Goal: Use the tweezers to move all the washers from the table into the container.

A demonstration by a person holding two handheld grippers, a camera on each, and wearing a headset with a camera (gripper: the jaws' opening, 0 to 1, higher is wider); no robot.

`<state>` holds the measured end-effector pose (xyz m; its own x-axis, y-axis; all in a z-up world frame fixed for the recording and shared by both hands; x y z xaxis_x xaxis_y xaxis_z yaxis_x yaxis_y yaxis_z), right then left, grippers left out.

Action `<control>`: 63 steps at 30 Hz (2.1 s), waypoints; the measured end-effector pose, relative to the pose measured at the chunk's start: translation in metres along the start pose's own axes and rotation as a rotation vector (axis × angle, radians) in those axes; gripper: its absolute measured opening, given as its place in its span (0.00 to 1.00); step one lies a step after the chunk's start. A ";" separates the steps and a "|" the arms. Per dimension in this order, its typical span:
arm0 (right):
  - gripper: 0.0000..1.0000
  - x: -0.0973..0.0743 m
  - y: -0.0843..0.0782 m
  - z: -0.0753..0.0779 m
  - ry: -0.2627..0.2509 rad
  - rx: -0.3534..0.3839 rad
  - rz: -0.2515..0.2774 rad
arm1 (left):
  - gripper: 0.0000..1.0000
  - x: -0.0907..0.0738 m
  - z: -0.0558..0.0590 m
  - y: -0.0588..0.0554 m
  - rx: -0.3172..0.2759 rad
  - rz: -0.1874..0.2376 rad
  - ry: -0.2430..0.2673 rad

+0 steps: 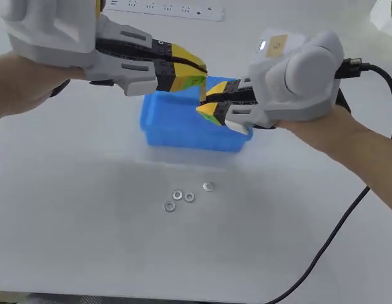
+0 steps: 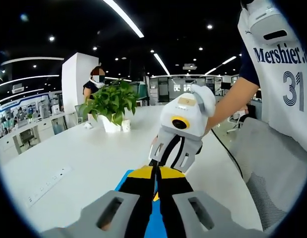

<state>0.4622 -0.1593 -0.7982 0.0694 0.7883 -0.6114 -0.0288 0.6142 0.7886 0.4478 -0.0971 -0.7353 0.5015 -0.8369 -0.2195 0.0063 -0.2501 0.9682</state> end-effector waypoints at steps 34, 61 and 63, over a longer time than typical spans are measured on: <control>0.11 0.002 -0.008 -0.002 0.011 0.097 0.015 | 0.04 0.008 -0.011 -0.008 -0.027 -0.006 0.037; 0.13 -0.027 0.017 -0.064 0.042 0.038 0.083 | 0.04 -0.030 0.049 0.022 0.034 0.024 -0.020; 0.13 -0.027 0.014 -0.070 0.046 0.048 0.083 | 0.04 -0.032 0.056 0.021 0.023 0.024 -0.022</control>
<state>0.3902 -0.1693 -0.7752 0.0226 0.8382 -0.5450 0.0153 0.5448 0.8385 0.3835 -0.1032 -0.7151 0.4819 -0.8534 -0.1990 -0.0257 -0.2408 0.9702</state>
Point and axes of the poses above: the centre of the closed fingertips' face, and the gripper's own axes: x roughly forward along the fingers, z roughly to its right, y roughly out of its top, the point moved 5 cm from there along -x, roughly backward along the fingers, and after that the axes turned 14 degrees about y, right-handed, at the moved point
